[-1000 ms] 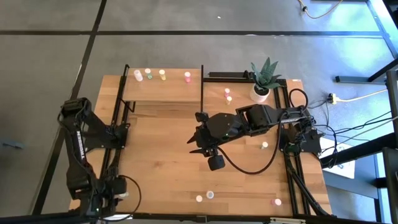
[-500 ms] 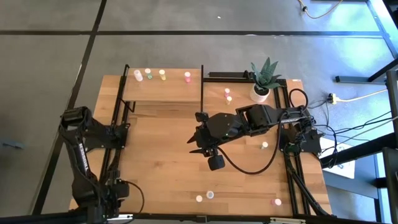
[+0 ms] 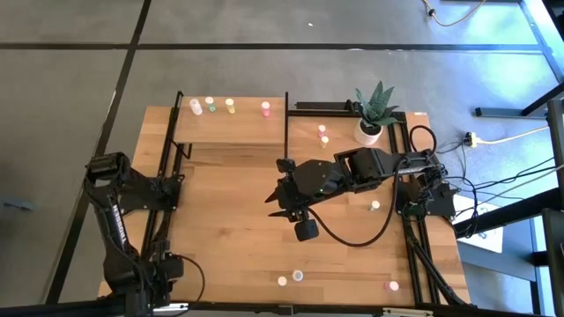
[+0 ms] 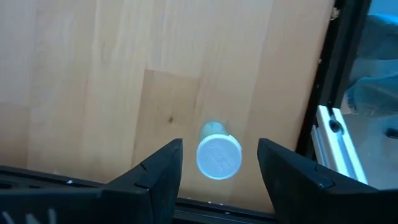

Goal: Pick and place medicine bottles onto shelf by color
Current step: Put the bottom blue pill bottle aligned with the other blue pill bottle on the shelf

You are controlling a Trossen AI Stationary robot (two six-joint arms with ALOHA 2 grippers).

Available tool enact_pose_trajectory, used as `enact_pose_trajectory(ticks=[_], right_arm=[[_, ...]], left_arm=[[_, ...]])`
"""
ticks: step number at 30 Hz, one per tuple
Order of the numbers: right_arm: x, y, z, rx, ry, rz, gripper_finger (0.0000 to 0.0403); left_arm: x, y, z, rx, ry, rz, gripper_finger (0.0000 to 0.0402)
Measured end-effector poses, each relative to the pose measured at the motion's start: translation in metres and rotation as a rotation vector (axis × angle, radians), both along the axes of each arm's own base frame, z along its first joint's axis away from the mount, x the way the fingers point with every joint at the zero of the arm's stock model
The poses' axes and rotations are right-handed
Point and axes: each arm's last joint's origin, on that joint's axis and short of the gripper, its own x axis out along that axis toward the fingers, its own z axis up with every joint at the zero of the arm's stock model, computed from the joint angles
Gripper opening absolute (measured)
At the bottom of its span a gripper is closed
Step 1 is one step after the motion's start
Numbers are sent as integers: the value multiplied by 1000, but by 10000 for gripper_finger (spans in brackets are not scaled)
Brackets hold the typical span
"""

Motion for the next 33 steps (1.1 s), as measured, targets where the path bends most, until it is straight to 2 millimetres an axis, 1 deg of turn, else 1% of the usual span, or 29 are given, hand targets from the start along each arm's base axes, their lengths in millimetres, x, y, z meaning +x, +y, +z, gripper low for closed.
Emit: enact_pose_trajectory(ticks=[12,28,33], right_arm=[[5,2,-12,-3,39,-4,154],[5,2,-11,0,28,-4,154],[5,3,-11,37,39,12,154]], left_arm=[[0,0,-1,1,0,0,202],[0,0,-2,2,0,0,201],[0,0,-2,2,0,0,202]])
